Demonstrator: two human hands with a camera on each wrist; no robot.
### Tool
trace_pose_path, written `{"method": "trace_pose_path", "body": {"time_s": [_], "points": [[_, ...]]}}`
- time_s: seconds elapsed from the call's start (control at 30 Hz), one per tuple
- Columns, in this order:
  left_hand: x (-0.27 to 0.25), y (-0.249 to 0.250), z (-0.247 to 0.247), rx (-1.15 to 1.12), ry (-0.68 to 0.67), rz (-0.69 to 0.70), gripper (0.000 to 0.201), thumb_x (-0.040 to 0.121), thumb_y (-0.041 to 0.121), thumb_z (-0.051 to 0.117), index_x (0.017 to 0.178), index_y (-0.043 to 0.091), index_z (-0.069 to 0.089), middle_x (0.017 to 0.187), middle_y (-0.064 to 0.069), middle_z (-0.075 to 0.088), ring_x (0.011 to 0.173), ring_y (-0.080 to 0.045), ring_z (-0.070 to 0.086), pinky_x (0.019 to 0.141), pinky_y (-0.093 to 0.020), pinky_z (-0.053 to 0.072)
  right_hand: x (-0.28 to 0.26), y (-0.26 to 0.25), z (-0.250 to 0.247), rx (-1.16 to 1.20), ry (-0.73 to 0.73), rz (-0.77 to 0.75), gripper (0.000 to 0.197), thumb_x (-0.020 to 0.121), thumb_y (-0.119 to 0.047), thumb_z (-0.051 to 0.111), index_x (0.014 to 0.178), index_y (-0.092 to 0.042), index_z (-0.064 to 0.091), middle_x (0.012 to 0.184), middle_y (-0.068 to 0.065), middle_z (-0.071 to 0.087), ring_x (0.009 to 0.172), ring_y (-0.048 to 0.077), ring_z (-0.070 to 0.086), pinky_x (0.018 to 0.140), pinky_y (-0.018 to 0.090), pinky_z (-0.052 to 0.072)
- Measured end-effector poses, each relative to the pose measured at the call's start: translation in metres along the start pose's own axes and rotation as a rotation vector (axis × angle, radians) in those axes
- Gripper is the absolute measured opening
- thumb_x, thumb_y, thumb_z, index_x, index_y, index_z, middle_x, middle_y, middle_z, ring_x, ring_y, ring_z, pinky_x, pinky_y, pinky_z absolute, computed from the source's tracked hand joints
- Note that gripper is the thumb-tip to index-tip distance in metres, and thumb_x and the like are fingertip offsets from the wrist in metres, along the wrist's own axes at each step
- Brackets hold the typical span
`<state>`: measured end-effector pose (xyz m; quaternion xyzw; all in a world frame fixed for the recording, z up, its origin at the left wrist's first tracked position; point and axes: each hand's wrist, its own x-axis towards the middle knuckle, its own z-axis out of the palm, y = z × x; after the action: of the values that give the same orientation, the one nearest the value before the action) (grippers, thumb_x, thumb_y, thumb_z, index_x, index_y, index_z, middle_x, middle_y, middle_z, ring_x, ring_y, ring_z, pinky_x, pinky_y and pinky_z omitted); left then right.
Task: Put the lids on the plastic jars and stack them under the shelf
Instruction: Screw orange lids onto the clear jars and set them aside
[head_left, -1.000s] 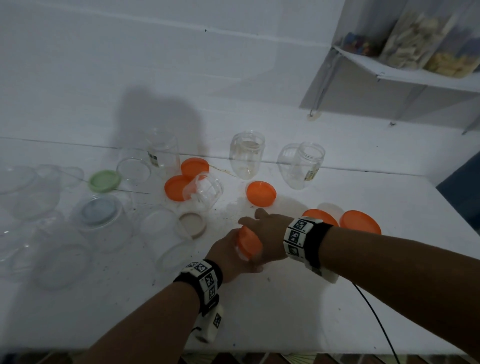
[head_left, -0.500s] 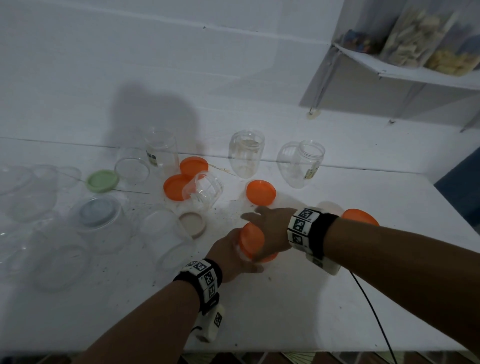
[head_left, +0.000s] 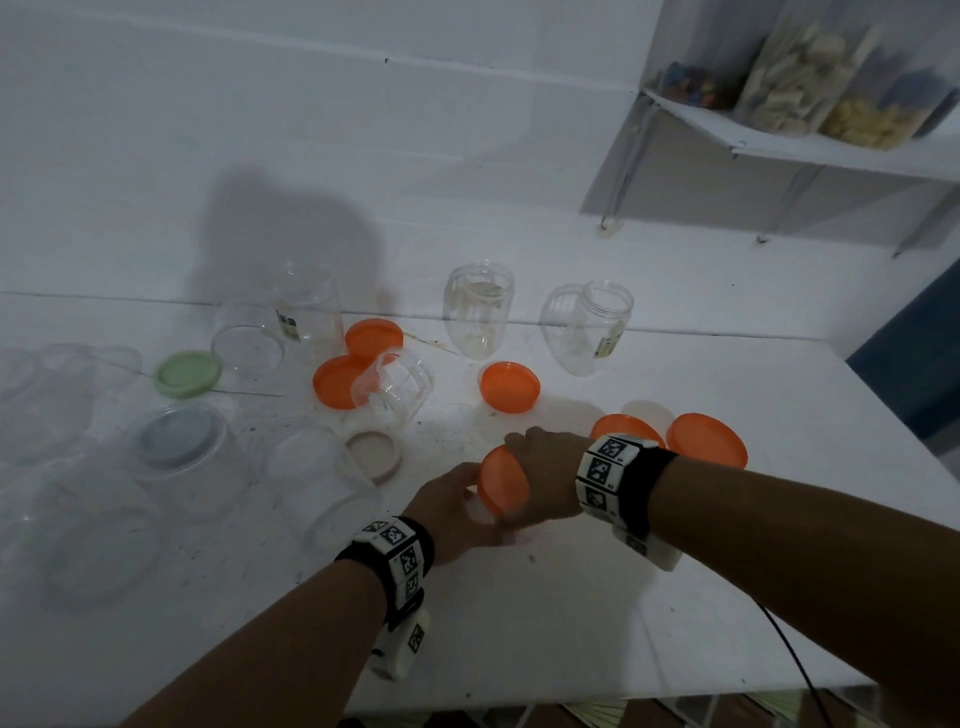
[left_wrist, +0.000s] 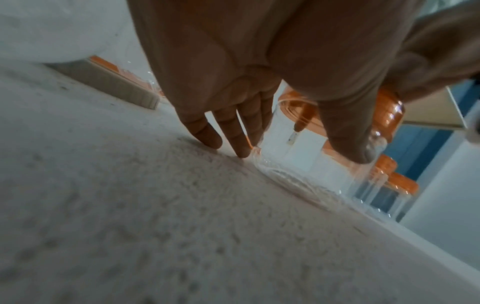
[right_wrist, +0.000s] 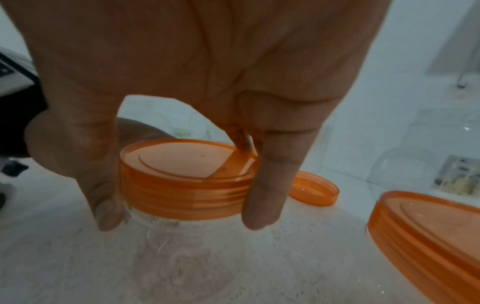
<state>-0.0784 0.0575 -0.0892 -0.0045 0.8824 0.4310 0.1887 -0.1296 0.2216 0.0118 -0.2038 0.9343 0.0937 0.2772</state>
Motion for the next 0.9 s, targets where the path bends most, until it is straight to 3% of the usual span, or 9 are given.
{"method": "trace_pose_path", "body": {"time_s": [0.17, 0.37, 0.5, 0.57, 0.67, 0.9], "points": [[0.003, 0.004, -0.001, 0.029, -0.010, 0.006, 0.094, 0.069, 0.052, 0.092, 0.148, 0.031, 0.045, 0.141, 0.006, 0.058, 0.113, -0.008, 0.050, 0.099, -0.031, 0.041, -0.003, 0.003, 0.007, 0.062, 0.065, 0.018, 0.109, 0.070, -0.080, 0.070, 0.155, -0.026, 0.028, 0.142, 0.005, 0.052, 0.124, 0.028, 0.056, 0.098, 0.044, 0.050], [0.009, 0.011, -0.005, 0.088, -0.060, 0.004, 0.097, 0.069, 0.052, 0.092, 0.150, 0.032, 0.042, 0.145, 0.004, 0.056, 0.130, -0.016, 0.053, 0.107, -0.038, 0.042, -0.010, 0.000, 0.016, 0.165, 0.127, 0.098, 0.097, 0.071, -0.076, 0.073, 0.144, -0.022, 0.037, 0.130, 0.006, 0.055, 0.112, 0.026, 0.060, 0.080, 0.036, 0.046], [0.012, 0.014, -0.005, 0.116, -0.110, 0.066, 0.113, 0.065, 0.053, 0.094, 0.156, 0.032, 0.032, 0.153, 0.004, 0.050, 0.136, -0.020, 0.050, 0.112, -0.038, 0.040, -0.010, -0.002, 0.007, 0.164, 0.080, 0.067, 0.107, 0.068, -0.066, 0.082, 0.152, -0.026, 0.030, 0.138, 0.006, 0.050, 0.118, 0.028, 0.058, 0.090, 0.041, 0.053], [0.016, 0.015, -0.004, 0.139, -0.103, 0.081, 0.113, 0.063, 0.054, 0.095, 0.155, 0.030, 0.035, 0.152, 0.003, 0.052, 0.135, -0.021, 0.052, 0.111, -0.037, 0.041, -0.009, -0.001, 0.006, 0.149, 0.077, 0.048, 0.108, 0.066, -0.066, 0.084, 0.151, -0.027, 0.030, 0.137, 0.006, 0.051, 0.119, 0.029, 0.058, 0.093, 0.043, 0.053], [0.018, 0.015, -0.005, 0.095, -0.087, 0.061, 0.110, 0.061, 0.055, 0.096, 0.153, 0.029, 0.040, 0.150, 0.003, 0.054, 0.135, -0.022, 0.051, 0.113, -0.040, 0.042, -0.011, 0.000, 0.006, 0.154, 0.099, 0.066, 0.104, 0.064, -0.072, 0.080, 0.147, -0.028, 0.035, 0.131, 0.005, 0.055, 0.113, 0.026, 0.060, 0.092, 0.044, 0.054], [0.028, 0.011, -0.003, 0.077, -0.085, 0.075, 0.106, 0.060, 0.053, 0.096, 0.150, 0.033, 0.045, 0.146, 0.006, 0.057, 0.133, -0.019, 0.053, 0.110, -0.038, 0.042, -0.014, -0.006, 0.012, 0.257, 0.166, 0.194, 0.088, 0.071, -0.081, 0.066, 0.131, -0.020, 0.047, 0.111, 0.003, 0.059, 0.093, 0.022, 0.061, 0.074, 0.036, 0.051]]}}
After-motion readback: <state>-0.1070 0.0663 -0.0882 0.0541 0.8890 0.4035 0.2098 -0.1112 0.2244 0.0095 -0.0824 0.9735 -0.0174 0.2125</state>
